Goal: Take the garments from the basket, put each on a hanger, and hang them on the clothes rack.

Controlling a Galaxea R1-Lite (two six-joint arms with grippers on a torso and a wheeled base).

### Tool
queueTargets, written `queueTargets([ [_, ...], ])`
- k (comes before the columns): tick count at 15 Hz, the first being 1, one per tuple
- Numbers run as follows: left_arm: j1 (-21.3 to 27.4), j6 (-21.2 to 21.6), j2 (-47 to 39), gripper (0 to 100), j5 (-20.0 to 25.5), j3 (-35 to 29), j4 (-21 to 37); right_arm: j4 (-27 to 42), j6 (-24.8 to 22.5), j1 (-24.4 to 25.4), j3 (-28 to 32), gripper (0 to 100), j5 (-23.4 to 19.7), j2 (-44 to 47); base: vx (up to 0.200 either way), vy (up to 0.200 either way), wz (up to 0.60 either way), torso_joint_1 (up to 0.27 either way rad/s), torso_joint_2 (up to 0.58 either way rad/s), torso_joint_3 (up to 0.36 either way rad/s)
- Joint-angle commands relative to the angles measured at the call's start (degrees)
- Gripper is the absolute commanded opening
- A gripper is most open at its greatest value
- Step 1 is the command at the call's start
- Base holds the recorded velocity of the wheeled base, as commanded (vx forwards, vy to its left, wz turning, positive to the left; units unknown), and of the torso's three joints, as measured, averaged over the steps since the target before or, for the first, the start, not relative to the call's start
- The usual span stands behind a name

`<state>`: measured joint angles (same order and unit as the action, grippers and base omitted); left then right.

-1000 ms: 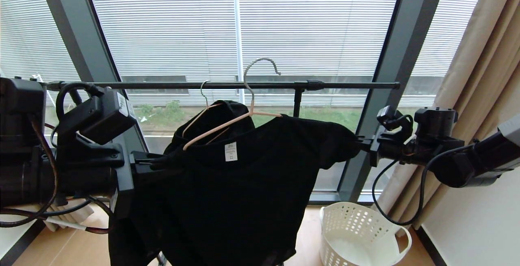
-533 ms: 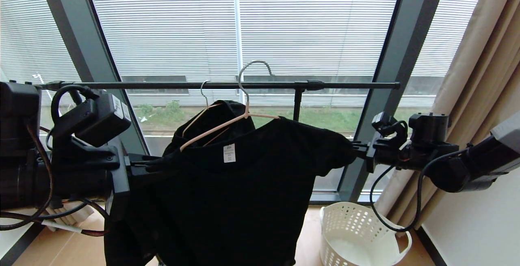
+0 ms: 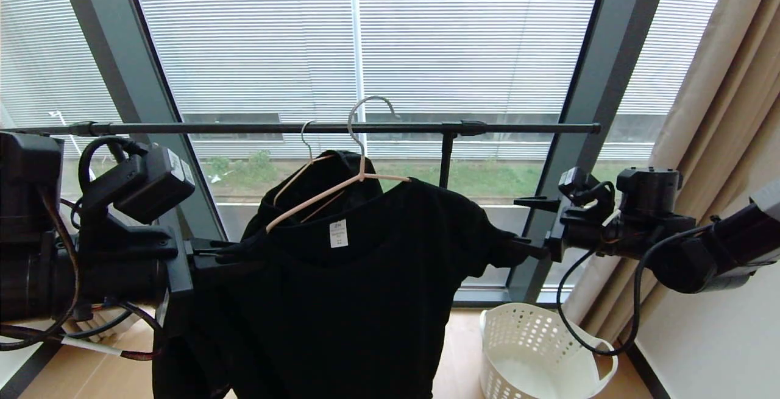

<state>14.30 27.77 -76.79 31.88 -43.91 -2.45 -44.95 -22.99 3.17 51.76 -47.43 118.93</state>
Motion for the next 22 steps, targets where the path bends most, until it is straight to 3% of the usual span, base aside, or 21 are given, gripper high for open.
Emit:
queueTargets([
  [1,-1.0,0.0,0.1,0,-0.1,0.3,0.0,-0.1,-2.6,1.2,-3.4,100,0.0,-4.9,0.000,0.000,0.00,0.000,0.00,0.000],
  [5,-2.8,-0.1,-0.1,0,-0.2,1.4,0.0,-0.1,-10.6,3.1,-8.3,100,1.5,-9.9,0.000,0.000,0.00,0.000,0.00,0.000],
  [7,-2.8,-0.9,-0.2,0,-0.2,1.6,-0.1,-0.1,-13.0,4.0,-9.3,100,4.5,-10.5,0.000,0.000,0.00,0.000,0.00,0.000],
  [9,-2.8,-1.4,-0.4,0,-0.3,1.5,-0.1,-0.1,-13.2,5.2,-9.5,100,8.1,-10.7,0.000,0.000,0.00,0.000,0.00,0.000],
  [10,-2.8,-2.5,-0.6,0,-0.3,1.5,-0.1,-0.1,-13.0,6.5,-9.5,100,12.5,-11.4,0.000,0.000,0.00,0.000,0.00,0.000],
  [12,-2.8,-3.2,-0.6,0,-0.3,1.5,-0.1,-0.1,-12.6,7.1,-9.2,100,13.2,-11.5,0.000,0.000,0.00,0.000,0.00,0.000],
  [15,-2.8,-5.9,-0.9,0,-0.5,1.4,-0.1,-0.1,-8.2,8.3,-8.2,100,15.9,-12.0,0.000,0.000,0.00,0.000,0.00,0.000],
  [17,-2.7,-7.5,-2.5,0,-3.6,0.7,-0.2,-0.1,0.0,11.1,-6.0,100,21.4,-11.8,0.000,0.000,0.00,0.000,0.00,0.000],
  [19,-2.1,-9.1,-4.9,0,-7.2,-0.2,-0.7,-0.1,5.1,12.0,-4.3,100,24.5,-11.3,0.000,0.000,0.00,0.000,0.00,0.000],
  [22,-0.1,-15.3,-9.5,0,-11.8,-1.4,-8.2,0.4,6.6,12.1,-2.0,100,25.2,-10.2,0.000,0.000,0.00,0.000,0.00,0.000],
])
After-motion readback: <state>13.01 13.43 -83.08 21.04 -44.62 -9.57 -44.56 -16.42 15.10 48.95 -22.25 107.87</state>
